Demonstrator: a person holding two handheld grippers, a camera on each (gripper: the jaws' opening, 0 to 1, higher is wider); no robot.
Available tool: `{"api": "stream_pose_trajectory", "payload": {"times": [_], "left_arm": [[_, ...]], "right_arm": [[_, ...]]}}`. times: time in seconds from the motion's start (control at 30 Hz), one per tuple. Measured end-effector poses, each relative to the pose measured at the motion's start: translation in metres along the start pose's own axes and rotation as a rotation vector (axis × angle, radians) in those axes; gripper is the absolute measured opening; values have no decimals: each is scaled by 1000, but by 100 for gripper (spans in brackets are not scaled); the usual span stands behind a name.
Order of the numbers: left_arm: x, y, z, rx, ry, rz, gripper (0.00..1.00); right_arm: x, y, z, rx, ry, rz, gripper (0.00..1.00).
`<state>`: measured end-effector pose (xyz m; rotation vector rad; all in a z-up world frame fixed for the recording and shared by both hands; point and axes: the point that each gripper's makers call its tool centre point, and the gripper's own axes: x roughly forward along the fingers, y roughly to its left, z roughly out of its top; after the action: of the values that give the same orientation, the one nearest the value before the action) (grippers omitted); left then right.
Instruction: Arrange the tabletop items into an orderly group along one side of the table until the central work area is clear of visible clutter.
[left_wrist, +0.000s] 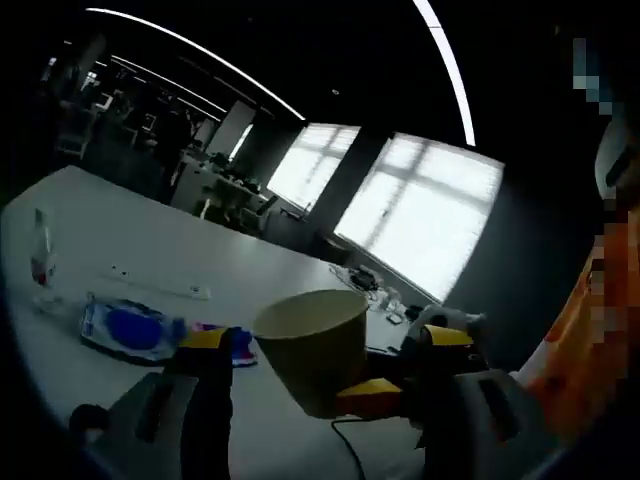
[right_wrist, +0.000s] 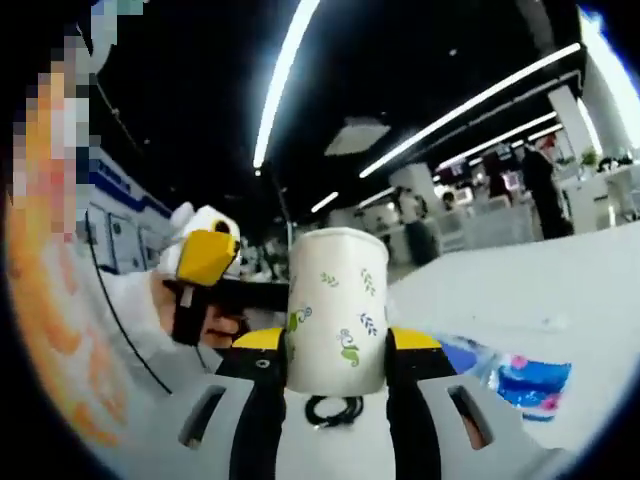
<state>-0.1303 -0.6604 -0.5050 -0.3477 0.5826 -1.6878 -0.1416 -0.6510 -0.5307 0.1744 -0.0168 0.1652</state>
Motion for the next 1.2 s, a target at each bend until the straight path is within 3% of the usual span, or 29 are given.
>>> {"api": "stream_pose_trajectory", "payload": {"times": [0.1, 0.27, 0.43, 0.6, 0.93, 1.13, 1.2], "left_arm": [[0, 0, 0, -8, 22, 9, 67], [-2, -5, 1, -25, 33, 13, 58], [-2, -1, -9, 34, 82, 75, 51], [-1, -2, -11, 79, 99, 89, 49], [-2, 0, -10, 132, 94, 99, 46], [-9, 14, -2, 136, 66, 136, 45], [-12, 23, 0, 141, 62, 160, 45]], "right_arm": [[0, 2, 2, 12, -21, -14, 37], [1, 2, -8, -118, 42, -29, 37], [3, 5, -13, -187, 79, -29, 38], [2, 1, -18, -194, 107, -42, 38], [4, 0, -24, -99, 120, -39, 39], [-1, -7, -30, -50, 136, -62, 45], [-4, -11, -37, -12, 171, -79, 48]]}}
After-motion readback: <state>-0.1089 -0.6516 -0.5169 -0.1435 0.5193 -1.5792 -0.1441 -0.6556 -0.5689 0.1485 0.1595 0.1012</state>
